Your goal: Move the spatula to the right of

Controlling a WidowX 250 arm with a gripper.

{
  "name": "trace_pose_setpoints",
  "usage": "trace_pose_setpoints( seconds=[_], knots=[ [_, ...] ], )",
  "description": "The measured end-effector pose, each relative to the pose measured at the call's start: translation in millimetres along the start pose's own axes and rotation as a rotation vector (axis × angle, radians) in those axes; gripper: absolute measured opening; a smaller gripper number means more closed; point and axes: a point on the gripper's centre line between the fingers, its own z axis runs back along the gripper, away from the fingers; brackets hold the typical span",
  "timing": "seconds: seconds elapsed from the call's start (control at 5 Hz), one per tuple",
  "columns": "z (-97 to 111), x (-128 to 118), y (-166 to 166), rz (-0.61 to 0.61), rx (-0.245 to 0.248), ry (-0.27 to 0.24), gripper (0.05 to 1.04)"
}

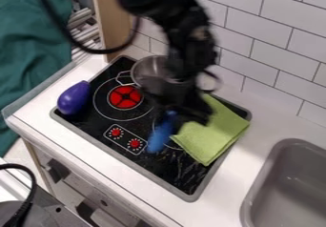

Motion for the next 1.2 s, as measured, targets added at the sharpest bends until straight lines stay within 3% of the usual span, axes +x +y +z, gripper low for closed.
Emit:
trace_pose_setpoints(
  seconds=[0.2, 0.4, 0.8, 1.2],
  knots=[
    [-5.1, -16.0, 40.2, 0.056, 0.033, 0.0, 0.322],
    [-16.4, -18.3, 73.0, 0.072, 0.027, 0.003, 0.322],
    [-41.4, -19.2, 107.7, 0.084, 0.008, 0.073, 0.322],
    [-48.8, -14.0, 129.8, 0.092, 0.017, 0.091, 0.322]
  ],
)
